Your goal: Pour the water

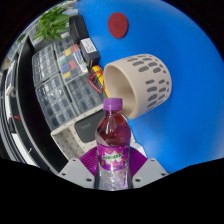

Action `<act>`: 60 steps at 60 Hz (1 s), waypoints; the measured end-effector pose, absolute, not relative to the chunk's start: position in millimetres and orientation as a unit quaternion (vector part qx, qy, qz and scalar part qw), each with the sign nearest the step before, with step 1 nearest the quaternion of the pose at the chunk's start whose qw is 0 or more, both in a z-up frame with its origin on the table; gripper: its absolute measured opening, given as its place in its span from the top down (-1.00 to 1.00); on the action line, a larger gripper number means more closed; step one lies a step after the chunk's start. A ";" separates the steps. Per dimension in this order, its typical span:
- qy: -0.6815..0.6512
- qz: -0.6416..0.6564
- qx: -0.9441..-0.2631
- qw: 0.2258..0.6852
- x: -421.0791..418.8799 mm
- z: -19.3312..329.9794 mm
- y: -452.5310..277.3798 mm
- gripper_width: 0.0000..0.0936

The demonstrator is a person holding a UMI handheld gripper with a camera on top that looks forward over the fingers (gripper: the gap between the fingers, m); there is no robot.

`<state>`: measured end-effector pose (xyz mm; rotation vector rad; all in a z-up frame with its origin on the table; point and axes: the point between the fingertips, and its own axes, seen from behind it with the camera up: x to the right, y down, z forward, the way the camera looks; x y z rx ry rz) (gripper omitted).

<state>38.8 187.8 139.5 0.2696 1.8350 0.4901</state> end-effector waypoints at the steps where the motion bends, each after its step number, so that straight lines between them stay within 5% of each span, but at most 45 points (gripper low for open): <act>1: 0.784 0.207 0.116 0.574 38.8 138.9 186.7 0.18; 14: 0.797 0.168 0.047 0.579 34.0 144.6 181.8 0.18; 28: 0.778 -0.068 -0.207 0.590 32.0 188.4 131.5 0.18; 42: 0.676 -0.341 -0.408 0.510 47.5 241.8 41.2 0.18; 51: 0.635 -0.457 -0.442 0.439 46.8 248.0 -25.6 0.18; 60: 0.625 -0.493 -0.466 0.387 49.5 216.1 -74.3 0.18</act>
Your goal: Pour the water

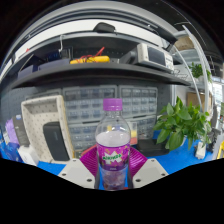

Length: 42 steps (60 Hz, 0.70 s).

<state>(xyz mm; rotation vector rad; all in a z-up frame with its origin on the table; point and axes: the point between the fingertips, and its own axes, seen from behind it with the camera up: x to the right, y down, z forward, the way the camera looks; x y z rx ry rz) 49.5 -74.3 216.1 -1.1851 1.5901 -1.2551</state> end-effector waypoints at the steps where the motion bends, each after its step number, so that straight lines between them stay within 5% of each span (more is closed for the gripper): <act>1: 0.626 -0.493 -0.468 0.383 50.3 211.2 -77.9 0.19; 21: 0.648 -0.475 -0.487 0.343 44.8 115.9 -114.5 0.18; 22: 0.646 -0.474 -0.489 0.344 43.7 114.2 -114.5 0.06; 23: 0.637 -0.485 -0.483 0.355 46.7 118.2 -115.1 0.18; 31: 0.636 -0.490 -0.473 0.364 37.9 117.5 -113.7 0.18; 42: 0.634 -0.492 -0.469 0.368 31.7 118.3 -112.7 -0.08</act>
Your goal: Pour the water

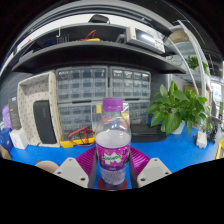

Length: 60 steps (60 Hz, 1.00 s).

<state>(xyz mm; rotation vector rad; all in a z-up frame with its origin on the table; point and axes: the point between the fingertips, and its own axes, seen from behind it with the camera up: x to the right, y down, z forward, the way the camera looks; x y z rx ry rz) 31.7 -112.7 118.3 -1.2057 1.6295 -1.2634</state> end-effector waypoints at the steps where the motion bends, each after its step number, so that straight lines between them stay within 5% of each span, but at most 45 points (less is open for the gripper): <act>1: 0.635 -0.490 -0.472 0.366 31.3 117.2 -112.5 -0.12; 6: 0.643 -0.475 -0.481 0.361 27.2 108.4 -111.4 -0.58; 27: 0.655 -0.439 -0.509 0.345 -67.4 103.6 -79.6 -0.56; 45: 0.623 -0.440 -0.527 0.375 -161.1 181.9 -31.5 -0.55; 60: 0.608 -0.426 -0.547 0.386 -202.3 212.2 4.0 -0.56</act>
